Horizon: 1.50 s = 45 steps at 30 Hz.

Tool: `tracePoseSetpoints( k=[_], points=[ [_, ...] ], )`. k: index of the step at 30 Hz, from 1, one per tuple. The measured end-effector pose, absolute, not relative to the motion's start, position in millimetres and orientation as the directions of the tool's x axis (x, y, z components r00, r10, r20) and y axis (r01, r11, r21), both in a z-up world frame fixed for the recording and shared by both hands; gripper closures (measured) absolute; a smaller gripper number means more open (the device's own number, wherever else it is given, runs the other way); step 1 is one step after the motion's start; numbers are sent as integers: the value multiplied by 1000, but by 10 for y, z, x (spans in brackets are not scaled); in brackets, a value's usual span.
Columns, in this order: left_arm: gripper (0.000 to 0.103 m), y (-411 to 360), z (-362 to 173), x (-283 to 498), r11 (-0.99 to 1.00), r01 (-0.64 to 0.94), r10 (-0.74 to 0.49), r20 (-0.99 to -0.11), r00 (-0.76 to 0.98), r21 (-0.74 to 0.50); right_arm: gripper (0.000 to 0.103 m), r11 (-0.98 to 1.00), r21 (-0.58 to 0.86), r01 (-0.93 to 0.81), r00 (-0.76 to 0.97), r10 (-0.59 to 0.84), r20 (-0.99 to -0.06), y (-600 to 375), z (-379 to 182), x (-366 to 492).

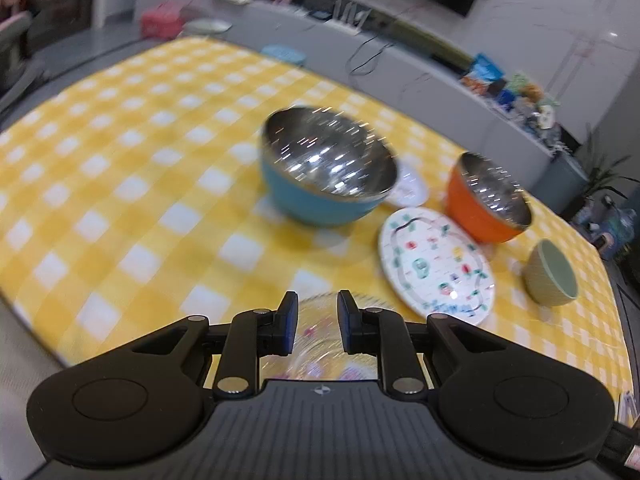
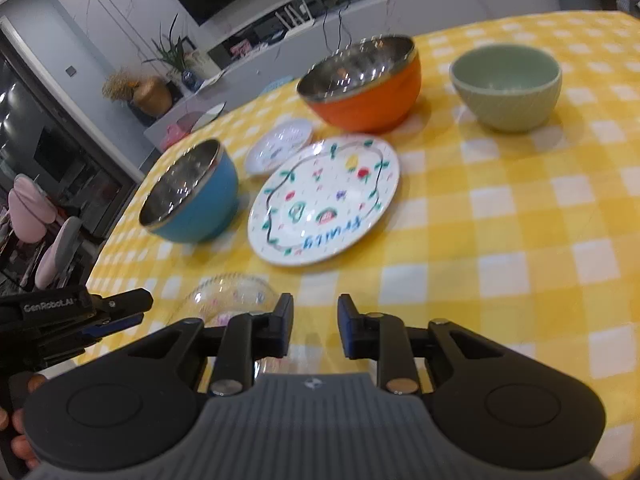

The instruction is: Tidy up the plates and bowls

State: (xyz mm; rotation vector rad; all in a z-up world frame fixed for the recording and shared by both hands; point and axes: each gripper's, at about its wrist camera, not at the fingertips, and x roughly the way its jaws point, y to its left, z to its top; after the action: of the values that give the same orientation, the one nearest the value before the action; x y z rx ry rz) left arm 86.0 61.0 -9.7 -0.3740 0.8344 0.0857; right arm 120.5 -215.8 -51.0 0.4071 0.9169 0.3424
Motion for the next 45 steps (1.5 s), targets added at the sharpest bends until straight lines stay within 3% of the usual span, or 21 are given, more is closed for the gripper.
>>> tracePoseSetpoints(
  k=[6, 13, 15, 22, 25, 27, 33, 41, 45],
  points=[
    [80, 317, 40, 1007, 965, -105, -93, -689, 719, -240, 58, 915, 403, -35, 623, 335, -707, -2211, -470, 1286],
    [73, 97, 116, 1326, 962, -56, -147, -679, 719, -268, 58, 938, 346, 27, 717, 223, -661, -2286, -402, 1503],
    [72, 50, 95, 1393, 964, -56, -141, -681, 719, -259, 54, 930, 368, 25, 716, 240, -656, -2308, -426, 1613],
    [70, 148, -154, 1507, 940, -83, -176, -677, 714, -331, 54, 904, 426, 40, 706, 276, -652, -2374, -559, 1738],
    [70, 236, -276, 1540, 922, -112, -189, -685, 704, -370, 56, 885, 464, 41, 696, 308, -649, -2395, -592, 1749],
    [70, 273, -322, 1556, 916, -127, -191, -692, 696, -380, 64, 873, 485, 48, 691, 321, -648, -2412, -622, 1754],
    [70, 310, -436, 1642, 906, -141, -199, -696, 690, -398, 73, 862, 500, 83, 686, 314, -656, -2427, -697, 1813],
    [70, 251, -585, 1671, 924, -143, -175, -723, 668, -355, 80, 840, 530, 112, 693, 316, -648, -2441, -790, 1908],
    [79, 236, -625, 1695, 926, -136, -181, -728, 661, -353, 93, 839, 535, 95, 684, 336, -647, -2422, -818, 1915]
  ],
)
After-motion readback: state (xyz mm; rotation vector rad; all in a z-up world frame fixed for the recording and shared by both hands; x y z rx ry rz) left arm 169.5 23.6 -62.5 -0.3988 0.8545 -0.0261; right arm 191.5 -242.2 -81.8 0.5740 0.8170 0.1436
